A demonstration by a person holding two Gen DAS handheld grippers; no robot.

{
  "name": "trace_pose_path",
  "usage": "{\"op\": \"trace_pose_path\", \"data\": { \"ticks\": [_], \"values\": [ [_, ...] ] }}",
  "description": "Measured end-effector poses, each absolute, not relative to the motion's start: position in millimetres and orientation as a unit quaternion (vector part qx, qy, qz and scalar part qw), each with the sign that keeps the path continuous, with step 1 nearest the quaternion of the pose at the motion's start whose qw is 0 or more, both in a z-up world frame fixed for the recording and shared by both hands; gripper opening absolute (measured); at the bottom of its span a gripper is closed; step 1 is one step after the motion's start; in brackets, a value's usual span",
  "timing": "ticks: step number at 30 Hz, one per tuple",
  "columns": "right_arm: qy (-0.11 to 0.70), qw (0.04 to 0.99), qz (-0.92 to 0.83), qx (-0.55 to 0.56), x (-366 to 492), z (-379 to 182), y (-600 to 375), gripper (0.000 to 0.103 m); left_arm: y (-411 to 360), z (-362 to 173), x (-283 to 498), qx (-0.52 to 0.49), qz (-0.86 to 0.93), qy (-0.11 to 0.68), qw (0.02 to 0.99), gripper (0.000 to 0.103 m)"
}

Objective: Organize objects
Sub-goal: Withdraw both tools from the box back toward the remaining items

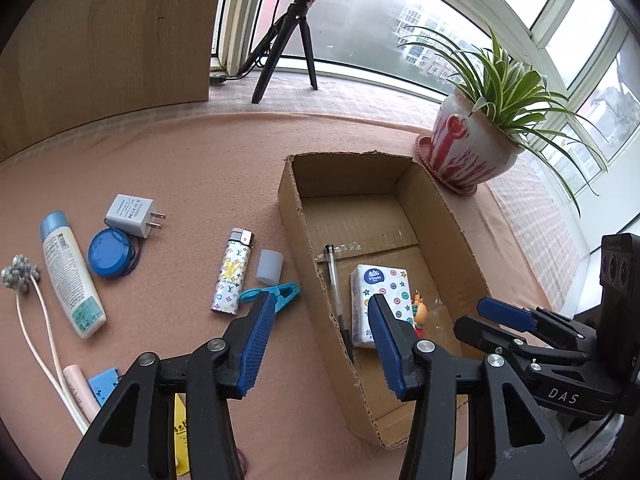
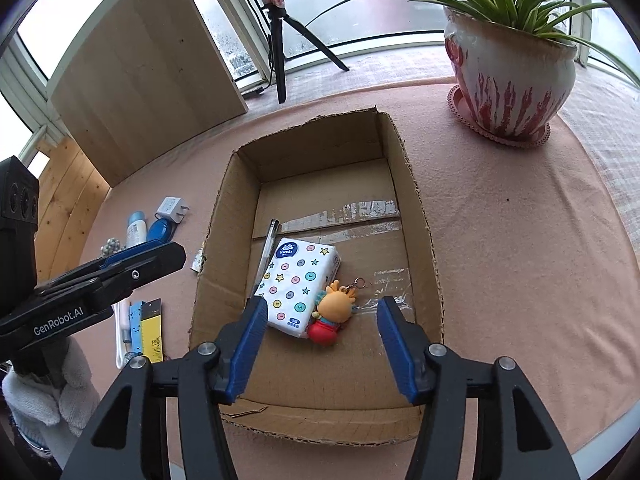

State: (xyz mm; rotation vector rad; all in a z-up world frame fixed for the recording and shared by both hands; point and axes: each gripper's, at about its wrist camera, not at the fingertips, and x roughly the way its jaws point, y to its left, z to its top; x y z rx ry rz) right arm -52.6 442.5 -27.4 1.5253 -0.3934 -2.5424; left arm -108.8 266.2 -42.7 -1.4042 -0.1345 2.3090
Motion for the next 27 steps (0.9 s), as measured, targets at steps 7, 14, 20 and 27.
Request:
{"op": "trace_pose_path", "data": {
  "ticks": [7,14,20,27],
  "values": [
    [-0.131,0.103,-0.849,0.501,-47,-18,414,0.053,197,-53,-98,-0.517,0.836,-0.063,0.174,0.052],
    [-0.121,0.146,-0.844,0.501,-40,-11,371,0.053,122,-77,-84,-0.538,0.830,-0.086,0.119,0.052],
    [-0.090,0.188,-0.835,0.508,-28,-11,325,0.053,90,-97,-63,-0.561,0.815,-0.078,0.122,0.052],
    [-0.038,0.234,-0.811,0.535,-6,-34,273,0.053,90,-109,-39,-0.573,0.802,-0.031,0.165,0.052]
  ]
}}
